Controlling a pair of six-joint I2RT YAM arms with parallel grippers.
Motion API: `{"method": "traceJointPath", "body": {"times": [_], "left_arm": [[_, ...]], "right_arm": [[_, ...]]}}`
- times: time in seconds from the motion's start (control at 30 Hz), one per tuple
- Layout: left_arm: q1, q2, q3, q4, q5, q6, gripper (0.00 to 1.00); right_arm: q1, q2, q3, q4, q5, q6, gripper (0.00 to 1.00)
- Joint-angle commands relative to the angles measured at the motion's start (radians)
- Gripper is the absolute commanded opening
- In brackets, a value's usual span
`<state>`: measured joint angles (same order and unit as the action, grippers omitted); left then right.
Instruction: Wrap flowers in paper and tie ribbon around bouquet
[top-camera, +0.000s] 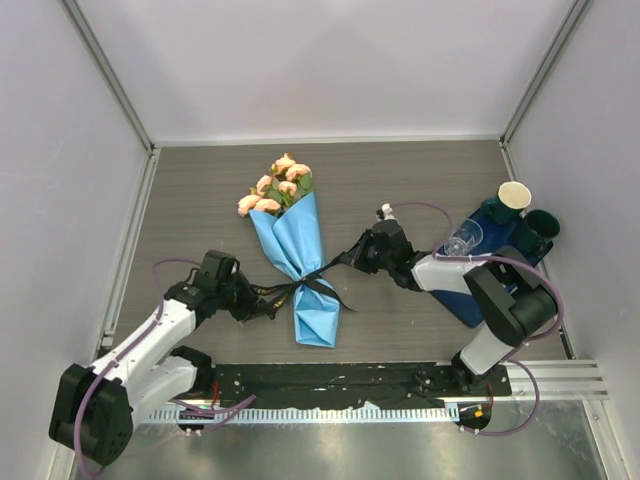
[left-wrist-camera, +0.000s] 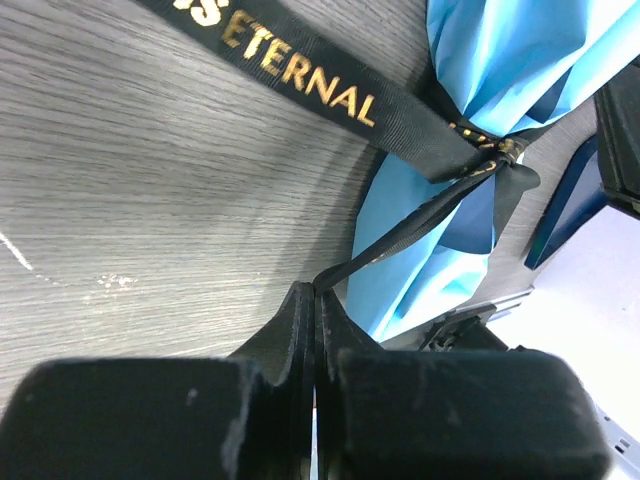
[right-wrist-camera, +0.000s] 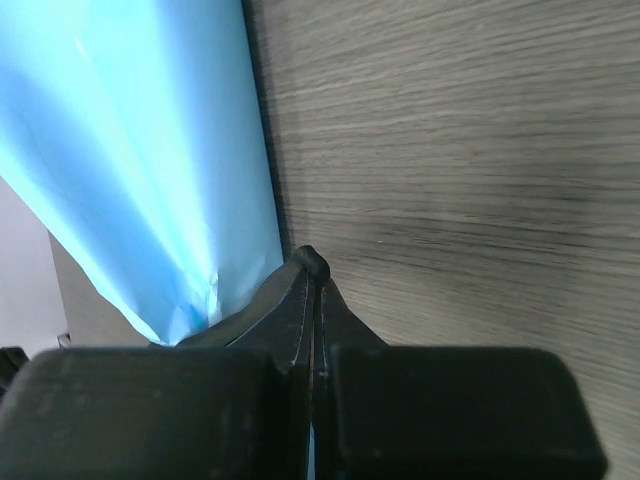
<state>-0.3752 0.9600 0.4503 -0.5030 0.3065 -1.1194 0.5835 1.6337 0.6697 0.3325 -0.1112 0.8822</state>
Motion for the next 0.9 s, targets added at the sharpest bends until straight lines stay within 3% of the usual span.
{"method": "traceJointPath", "body": {"times": [0.0, 0.23, 0.47, 0.7, 0.87], "left_arm": [[0.012, -0.03, 0.034, -0.219, -0.093, 0.029, 0.0], [0.013, -0.075, 0.019, -0.266, -0.138, 0.015, 0.0], [0.013, -0.085, 0.03, -0.313, -0.185, -0.003, 0.0], [0.025, -0.278, 0.034, -0.453, -0.328, -0.114, 0.0], [0.025, -0.267, 0.018, -0.436, -0.313, -0.12, 0.0]], "right_arm": [[-0.088, -0.103, -0.039, -0.006, 0.255, 0.037, 0.0], [-0.139, -0.213, -0.131, 0.028, 0.364, 0.106, 0.0], [-0.163, -0.184, -0.171, 0.065, 0.357, 0.142, 0.0], [-0.217, -0.155, -0.199, 0.074, 0.353, 0.196, 0.0], [-0.217, -0.166, -0.206, 0.074, 0.392, 0.196, 0.0]]}}
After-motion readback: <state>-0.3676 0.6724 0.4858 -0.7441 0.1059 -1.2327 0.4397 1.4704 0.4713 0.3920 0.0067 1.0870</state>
